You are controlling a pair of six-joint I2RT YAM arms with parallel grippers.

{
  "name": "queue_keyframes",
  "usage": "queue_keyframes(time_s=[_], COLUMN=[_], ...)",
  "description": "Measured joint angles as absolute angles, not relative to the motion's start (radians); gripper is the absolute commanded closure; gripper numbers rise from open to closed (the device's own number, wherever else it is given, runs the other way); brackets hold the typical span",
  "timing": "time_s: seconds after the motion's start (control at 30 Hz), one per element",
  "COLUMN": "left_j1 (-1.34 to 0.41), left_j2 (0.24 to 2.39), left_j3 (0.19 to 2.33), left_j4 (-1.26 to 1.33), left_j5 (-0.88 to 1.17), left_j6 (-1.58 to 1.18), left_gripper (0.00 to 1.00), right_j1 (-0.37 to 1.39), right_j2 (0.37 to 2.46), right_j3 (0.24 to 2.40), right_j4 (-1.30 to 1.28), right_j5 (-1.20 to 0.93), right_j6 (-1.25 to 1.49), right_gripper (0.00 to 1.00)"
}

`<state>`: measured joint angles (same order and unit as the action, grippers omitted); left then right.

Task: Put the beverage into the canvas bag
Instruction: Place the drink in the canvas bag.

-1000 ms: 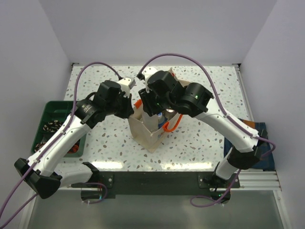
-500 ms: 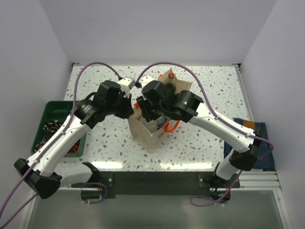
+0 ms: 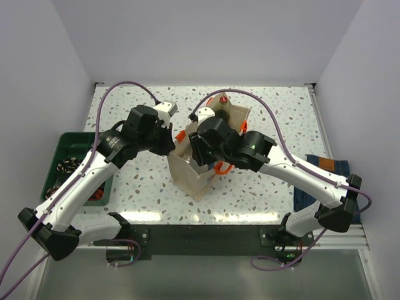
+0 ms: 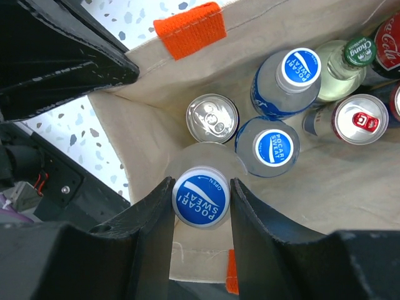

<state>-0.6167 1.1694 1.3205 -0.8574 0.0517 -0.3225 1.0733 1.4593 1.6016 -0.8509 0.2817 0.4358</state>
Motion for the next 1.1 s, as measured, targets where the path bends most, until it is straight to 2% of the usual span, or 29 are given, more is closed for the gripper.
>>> queue_keyframes(time_s=[0.5,1.1], left_j1=[-0.617,-0.617], left_j2=[1.169,1.169], left_j3=[1.320,1.320], left_j4=[-0.857,-0.856], left_j5=[0.067,0.071], left_j6=[-0.353,-0.357], left_gripper=[1.00,1.00], right_j1=[1.151,1.198], right_j2=[1.418,1.426], right_j3=[1.404,1.416], right_j4=[-0.700,-0.736], right_j5=[0.396,0.484], right_j6=[0.445,0.493], right_gripper=[1.00,1.00])
